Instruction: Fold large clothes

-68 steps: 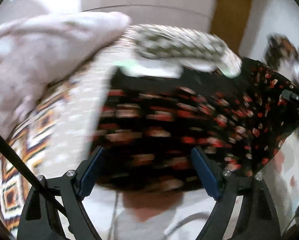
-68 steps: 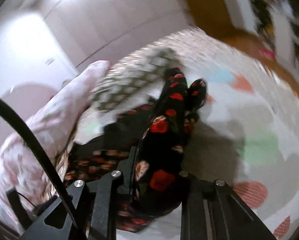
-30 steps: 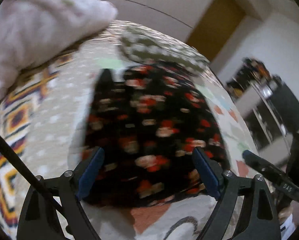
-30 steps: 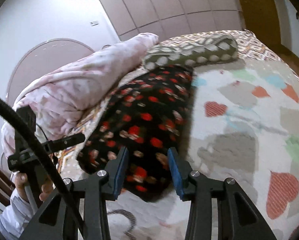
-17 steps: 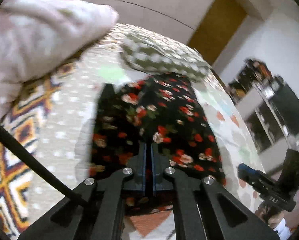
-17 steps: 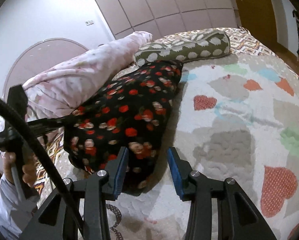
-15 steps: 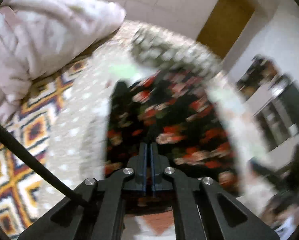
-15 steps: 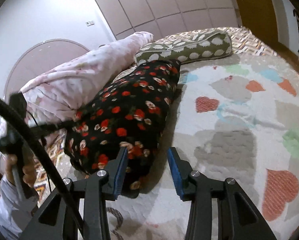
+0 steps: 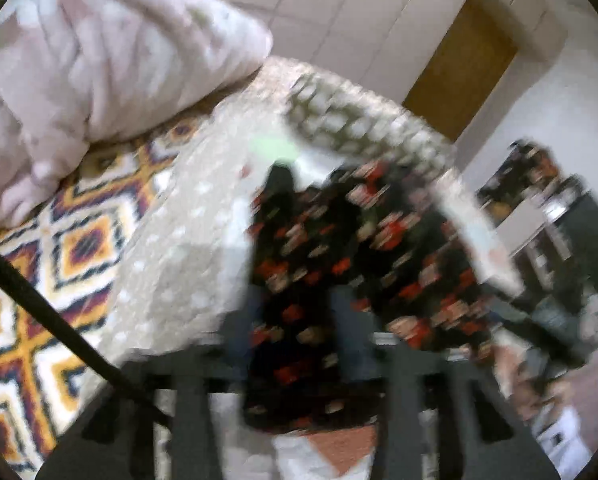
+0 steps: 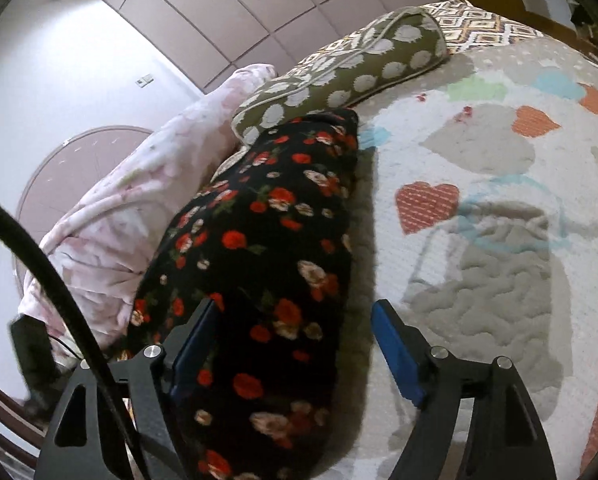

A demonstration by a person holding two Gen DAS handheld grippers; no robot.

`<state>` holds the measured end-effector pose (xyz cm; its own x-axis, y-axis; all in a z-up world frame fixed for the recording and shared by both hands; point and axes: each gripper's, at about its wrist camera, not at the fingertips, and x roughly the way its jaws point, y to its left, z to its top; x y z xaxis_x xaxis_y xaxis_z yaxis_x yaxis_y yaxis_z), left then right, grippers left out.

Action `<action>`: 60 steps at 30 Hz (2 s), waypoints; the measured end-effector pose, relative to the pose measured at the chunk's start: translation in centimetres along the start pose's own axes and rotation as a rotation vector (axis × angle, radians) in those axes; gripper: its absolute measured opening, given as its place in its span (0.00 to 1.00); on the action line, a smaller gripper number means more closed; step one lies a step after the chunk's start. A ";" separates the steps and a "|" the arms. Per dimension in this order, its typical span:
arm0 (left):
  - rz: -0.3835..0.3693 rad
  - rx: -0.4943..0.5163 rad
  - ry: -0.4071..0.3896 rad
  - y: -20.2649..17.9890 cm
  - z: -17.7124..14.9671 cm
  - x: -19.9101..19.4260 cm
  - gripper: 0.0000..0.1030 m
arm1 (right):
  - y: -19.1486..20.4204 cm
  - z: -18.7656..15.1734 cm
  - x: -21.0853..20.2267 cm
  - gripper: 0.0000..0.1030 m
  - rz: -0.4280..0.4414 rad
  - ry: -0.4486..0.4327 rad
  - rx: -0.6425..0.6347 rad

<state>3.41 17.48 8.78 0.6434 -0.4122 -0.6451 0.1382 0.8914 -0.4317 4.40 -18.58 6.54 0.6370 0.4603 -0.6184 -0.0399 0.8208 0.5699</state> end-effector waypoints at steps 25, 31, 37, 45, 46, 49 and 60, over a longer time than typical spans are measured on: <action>0.026 0.087 0.178 -2.2 -0.1 7.8 0.16 | -1.8 1.0 7.5 0.92 0.322 0.131 0.202; 0.064 0.082 0.140 -2.8 -1.2 7.0 0.17 | 0.6 1.6 10.5 0.66 0.282 0.179 0.184; 0.022 0.127 0.165 -9.0 -1.9 7.8 0.16 | -0.2 3.9 4.6 0.52 0.297 0.115 0.082; -0.063 0.103 0.245 -13.6 -3.6 12.5 0.27 | -10.0 3.5 0.9 0.73 0.089 0.098 0.187; -0.074 0.085 0.251 -13.4 -3.4 12.2 0.27 | -10.4 3.3 0.7 0.76 0.086 0.079 0.191; -0.087 0.055 0.270 -12.6 -2.9 10.0 0.29 | -9.0 4.0 -1.2 0.77 0.024 0.048 0.158; 0.215 0.208 -0.031 -7.6 -7.0 -3.2 0.80 | 1.4 6.0 -4.5 0.21 0.028 -0.047 -0.072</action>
<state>-5.01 10.67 9.69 0.6970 -0.2068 -0.6866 0.1458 0.9784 -0.1466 6.08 -21.52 13.38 0.6699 0.4684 -0.5761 -0.1119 0.8308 0.5453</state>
